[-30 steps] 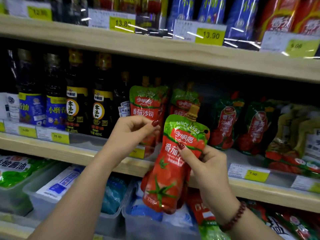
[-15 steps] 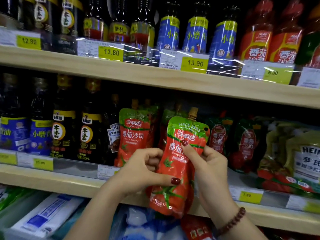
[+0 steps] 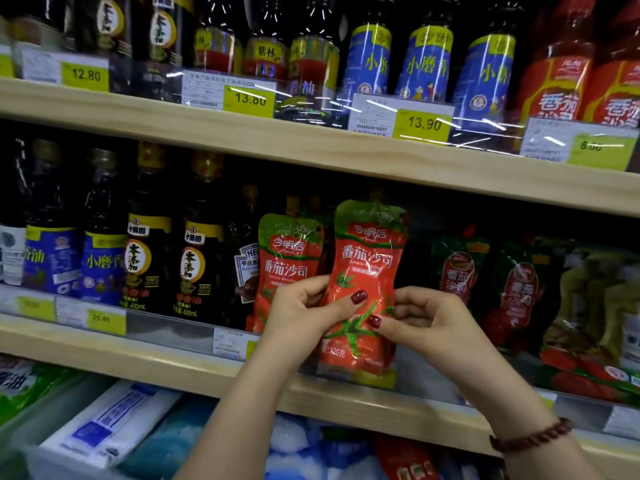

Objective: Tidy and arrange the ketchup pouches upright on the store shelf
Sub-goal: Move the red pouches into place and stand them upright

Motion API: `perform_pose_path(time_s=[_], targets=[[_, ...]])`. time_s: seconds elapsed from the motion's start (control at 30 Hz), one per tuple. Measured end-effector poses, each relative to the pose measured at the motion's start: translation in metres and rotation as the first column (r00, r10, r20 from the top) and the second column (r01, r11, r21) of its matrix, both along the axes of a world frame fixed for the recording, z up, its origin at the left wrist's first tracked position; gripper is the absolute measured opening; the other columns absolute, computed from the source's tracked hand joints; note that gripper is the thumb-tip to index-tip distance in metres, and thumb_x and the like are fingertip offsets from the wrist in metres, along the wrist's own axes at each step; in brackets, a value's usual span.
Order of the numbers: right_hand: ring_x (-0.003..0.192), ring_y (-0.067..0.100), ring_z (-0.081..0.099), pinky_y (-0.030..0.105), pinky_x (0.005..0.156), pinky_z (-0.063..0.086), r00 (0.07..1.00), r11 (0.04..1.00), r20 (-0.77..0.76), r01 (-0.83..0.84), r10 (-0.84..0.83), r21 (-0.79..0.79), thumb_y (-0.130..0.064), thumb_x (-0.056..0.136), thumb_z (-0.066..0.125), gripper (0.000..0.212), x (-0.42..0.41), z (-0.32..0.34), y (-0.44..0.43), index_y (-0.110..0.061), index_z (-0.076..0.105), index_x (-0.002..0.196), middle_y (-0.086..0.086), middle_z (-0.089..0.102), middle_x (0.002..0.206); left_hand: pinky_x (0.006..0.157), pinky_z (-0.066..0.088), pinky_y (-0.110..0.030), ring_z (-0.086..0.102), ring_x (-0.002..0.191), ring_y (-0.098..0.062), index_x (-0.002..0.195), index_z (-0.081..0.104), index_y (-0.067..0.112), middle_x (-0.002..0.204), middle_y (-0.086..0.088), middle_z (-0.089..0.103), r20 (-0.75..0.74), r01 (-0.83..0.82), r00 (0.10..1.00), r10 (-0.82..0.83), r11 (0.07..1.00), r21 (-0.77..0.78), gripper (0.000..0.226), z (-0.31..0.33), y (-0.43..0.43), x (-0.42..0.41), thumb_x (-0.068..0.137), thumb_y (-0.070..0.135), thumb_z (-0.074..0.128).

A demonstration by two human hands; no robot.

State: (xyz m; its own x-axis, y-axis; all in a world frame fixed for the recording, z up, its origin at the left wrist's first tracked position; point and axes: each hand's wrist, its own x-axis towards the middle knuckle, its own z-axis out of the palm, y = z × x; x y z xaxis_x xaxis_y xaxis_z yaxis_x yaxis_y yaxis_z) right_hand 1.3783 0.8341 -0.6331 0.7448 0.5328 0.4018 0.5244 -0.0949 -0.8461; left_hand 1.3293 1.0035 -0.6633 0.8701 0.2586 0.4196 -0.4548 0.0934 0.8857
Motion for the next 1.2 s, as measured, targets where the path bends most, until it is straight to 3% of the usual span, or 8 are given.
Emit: perform_pose_path(time_s=[0.13,0.33,0.57,0.67,0.77,0.97,1.1,1.2], targets=[[0.08,0.007,0.069,0.017,0.068,0.054,0.993,0.995,0.096,0.062,-0.069,0.079,-0.026,0.066,0.075,0.029,0.008,0.0,0.003,-0.021,0.069,0.094,-0.005,0.074,0.083,0.069,0.057,-0.027,0.071,0.089,-0.014,0.098,0.073,0.028,0.096,0.005,0.075,0.075,-0.048,0.996,0.051,0.998,-0.039,0.036,0.005,-0.009,0.004,0.062,0.028,0.08],[0.088,0.003,0.066,0.016,0.074,0.054,0.984,0.977,0.105,0.126,-0.145,0.17,-0.007,0.078,0.069,0.031,0.023,-0.01,0.011,-0.023,0.063,0.105,-0.007,0.069,0.096,0.078,0.056,-0.029,0.067,0.095,-0.005,0.1,0.067,0.042,0.099,0.015,0.073,0.146,-0.184,0.974,0.172,0.98,0.074,0.041,0.006,-0.018,0.014,0.074,0.012,0.076],[0.091,0.01,0.065,0.021,0.076,0.053,0.981,0.987,0.112,0.151,-0.156,0.056,-0.006,0.081,0.066,0.027,0.037,-0.031,0.017,-0.023,0.061,0.102,-0.002,0.069,0.096,0.069,0.052,-0.014,0.065,0.083,0.007,0.075,0.062,0.061,0.082,0.031,0.069,0.095,-0.303,0.953,0.289,0.93,0.21,0.055,-0.012,-0.016,0.024,0.072,0.007,0.075],[0.082,0.005,0.066,0.014,0.066,0.052,0.985,0.99,0.112,0.133,-0.128,-0.038,-0.008,0.082,0.066,0.021,0.04,-0.034,0.012,-0.017,0.063,0.102,-0.002,0.069,0.09,0.075,0.056,-0.026,0.065,0.08,0.004,0.077,0.064,0.051,0.08,0.024,0.07,0.061,-0.331,0.941,0.331,0.877,0.349,0.041,-0.016,-0.014,0.028,0.071,0.012,0.076],[0.079,0.003,0.066,0.012,0.065,0.051,0.986,0.989,0.132,0.116,-0.103,-0.092,-0.008,0.082,0.066,0.019,0.04,-0.034,0.009,-0.019,0.063,0.097,-0.003,0.07,0.086,0.078,0.055,-0.029,0.064,0.082,0.002,0.085,0.061,0.04,0.086,0.019,0.068,0.038,-0.323,0.939,0.343,0.836,0.443,0.033,-0.018,-0.01,0.03,0.071,0.015,0.076],[0.078,0.01,0.067,0.024,0.07,0.056,0.986,0.982,0.125,0.129,-0.112,-0.135,-0.017,0.072,0.077,0.029,0.041,-0.035,0.006,-0.02,0.062,0.098,-0.001,0.07,0.087,0.059,0.045,-0.004,0.059,0.073,0.014,0.086,0.062,0.037,0.078,0.024,0.064,0.055,-0.329,0.93,0.364,0.756,0.565,0.029,-0.014,-0.006,0.026,0.069,0.021,0.079],[0.075,0.007,0.066,0.019,0.065,0.054,0.975,0.97,0.148,0.187,-0.164,-0.156,-0.021,0.067,0.081,0.032,0.041,-0.036,0.009,-0.027,0.061,0.091,-0.004,0.069,0.085,0.074,0.055,-0.026,0.062,0.077,0.002,0.095,0.067,0.026,0.082,0.019,0.064,0.105,-0.441,0.878,0.466,0.704,0.556,0.031,-0.002,-0.002,0.02,0.067,0.021,0.08],[0.075,0.005,0.063,0.013,0.06,0.05,0.95,0.948,0.223,0.262,-0.22,-0.18,-0.025,0.068,0.08,0.034,0.041,-0.037,0.013,-0.027,0.06,0.095,-0.007,0.066,0.087,0.066,0.057,-0.032,0.063,0.072,-0.002,0.092,0.053,0.034,0.083,0.016,0.061,0.217,-0.558,0.797,0.564,0.549,0.622,0.04,0.0,0.002,0.012,0.066,0.026,0.081]])
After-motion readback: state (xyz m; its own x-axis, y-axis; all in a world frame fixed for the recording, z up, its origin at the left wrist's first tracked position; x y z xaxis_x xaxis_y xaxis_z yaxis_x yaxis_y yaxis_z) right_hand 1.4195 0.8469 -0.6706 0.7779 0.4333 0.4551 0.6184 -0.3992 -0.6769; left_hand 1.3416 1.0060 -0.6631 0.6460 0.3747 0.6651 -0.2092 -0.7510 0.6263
